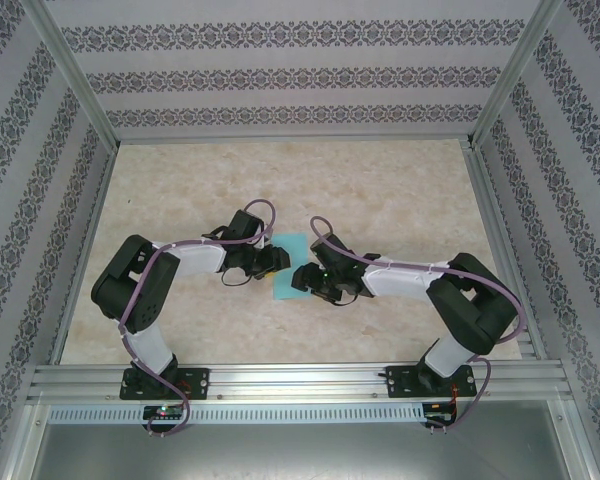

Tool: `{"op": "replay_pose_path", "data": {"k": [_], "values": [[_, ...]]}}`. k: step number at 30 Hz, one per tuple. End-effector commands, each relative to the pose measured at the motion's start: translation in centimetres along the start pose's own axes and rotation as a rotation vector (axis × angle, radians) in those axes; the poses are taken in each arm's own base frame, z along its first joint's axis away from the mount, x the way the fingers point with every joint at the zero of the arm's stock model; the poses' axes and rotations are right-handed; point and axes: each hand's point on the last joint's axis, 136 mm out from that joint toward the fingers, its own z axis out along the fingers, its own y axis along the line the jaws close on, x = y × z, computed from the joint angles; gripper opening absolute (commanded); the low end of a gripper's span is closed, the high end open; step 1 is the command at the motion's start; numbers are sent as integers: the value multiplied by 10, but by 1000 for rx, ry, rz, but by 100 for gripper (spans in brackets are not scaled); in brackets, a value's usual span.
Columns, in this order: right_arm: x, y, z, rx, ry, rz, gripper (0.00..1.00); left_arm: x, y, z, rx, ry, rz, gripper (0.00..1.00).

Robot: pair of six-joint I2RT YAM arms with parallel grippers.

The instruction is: Fold a paper plane with a square sheet of paper (pick it up from the middle)

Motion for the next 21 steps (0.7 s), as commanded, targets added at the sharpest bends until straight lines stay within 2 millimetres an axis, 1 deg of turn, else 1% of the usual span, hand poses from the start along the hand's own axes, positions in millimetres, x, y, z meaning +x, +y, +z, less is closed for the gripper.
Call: {"op": "replay_pose_path", "data": {"k": [1,4,9,12,15,17,19,21], "values": [[3,19,3,-67,21,8,57,9,22,7,-96,20,-24,45],[2,23,2,-102,12,23,56,9,23,6,-97,20,-24,45],[-8,25,-1,-166,-51,84,51,8,22,6,-97,18,-23,45],[-10,25,-1,-174,-66,109,45,8,21,5,-95,17,-18,45],[-11,22,1,-170,-67,131,34,7,19,3,-92,14,-13,45],[-11,16,1,-150,-71,148,27,6,16,1,-90,8,-5,45],[-10,9,1,-126,-74,160,24,5,14,-2,-87,1,2,45],[-10,3,0,-105,-81,171,24,3,10,-5,-82,-6,12,45]]}}
